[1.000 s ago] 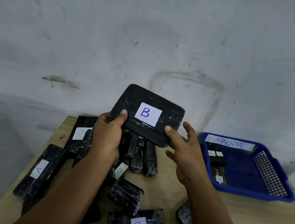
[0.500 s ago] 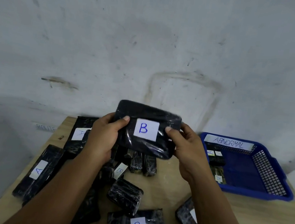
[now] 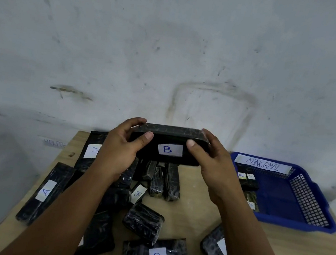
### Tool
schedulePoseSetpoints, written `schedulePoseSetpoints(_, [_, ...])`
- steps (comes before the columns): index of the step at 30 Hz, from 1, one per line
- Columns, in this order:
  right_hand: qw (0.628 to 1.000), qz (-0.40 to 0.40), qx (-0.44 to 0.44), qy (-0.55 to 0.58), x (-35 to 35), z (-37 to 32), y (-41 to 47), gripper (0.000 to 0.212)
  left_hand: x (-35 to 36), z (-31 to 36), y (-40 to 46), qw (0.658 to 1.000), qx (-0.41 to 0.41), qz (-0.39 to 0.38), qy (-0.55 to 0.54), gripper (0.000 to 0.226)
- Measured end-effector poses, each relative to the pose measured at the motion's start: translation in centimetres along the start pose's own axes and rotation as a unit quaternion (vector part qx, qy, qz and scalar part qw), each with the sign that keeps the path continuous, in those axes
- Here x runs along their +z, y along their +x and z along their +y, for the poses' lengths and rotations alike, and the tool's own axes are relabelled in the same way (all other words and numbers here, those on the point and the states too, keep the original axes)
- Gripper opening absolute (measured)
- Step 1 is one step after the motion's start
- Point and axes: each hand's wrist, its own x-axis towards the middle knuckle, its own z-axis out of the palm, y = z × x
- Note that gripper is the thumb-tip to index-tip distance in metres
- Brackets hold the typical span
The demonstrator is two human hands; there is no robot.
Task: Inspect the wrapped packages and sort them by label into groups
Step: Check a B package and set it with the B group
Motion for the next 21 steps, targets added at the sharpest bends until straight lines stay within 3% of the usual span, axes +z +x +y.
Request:
schedulePoseSetpoints(2, [0.998,-0.015,0.067,-0.016,0.1,-0.6,-0.3,0.065,-0.1,0.1,-0.4,1.000,0.022,-0.015,0.011,0.038])
schedulePoseSetpoints(5, [0.994,-0.011,0.109,0.021,0.1,-0.8,-0.5,0.033,-0.3,0.3,-0.8,0.997,0.038,-0.067,0.002,0.045])
schedulePoseSetpoints(8, [0.996,0.005,0.077,0.041,0.1,-0.6,-0.7,0.014,-0.1,0.6,-0.8,0.998,-0.019,-0.065,0.003,0.052])
schedulePoseSetpoints(10, [0.997,0.009,0.060,0.041,0.4,-0.6,-1.0,0.023,0.1,0.9,-0.6,0.996,-0.072,-0.050,0.021,0.036])
schedulePoseSetpoints(11, [0.998,0.006,0.055,0.039,0.6,-0.7,-1.1,0.039,0.2,1.2,-0.7,0.995,-0.084,-0.048,0.025,0.017])
schedulePoseSetpoints(12, [0.998,0.004,0.054,0.038,0.7,-0.6,-1.1,0.056,0.2,1.0,-0.6,0.996,-0.077,-0.044,0.026,0.012])
schedulePoseSetpoints(13, [0.997,0.008,0.059,0.039,0.8,-0.7,-1.1,0.063,0.2,1.0,-0.7,0.997,-0.072,-0.034,0.026,0.012])
schedulePoseSetpoints(14, [0.998,0.009,0.060,0.031,0.8,-0.7,-0.9,0.057,0.1,0.6,-0.6,0.997,-0.063,-0.018,0.031,0.011])
schedulePoseSetpoints(17, [0.999,0.007,0.049,-0.007,0.6,-1.2,-1.1,0.017,-0.1,0.4,-0.7,0.998,-0.043,0.015,0.032,0.025])
schedulePoseSetpoints(21, [0.997,0.000,0.080,-0.008,0.5,-1.4,-1.4,0.055,-0.5,0.1,-0.7,1.000,-0.003,-0.017,0.018,0.043])
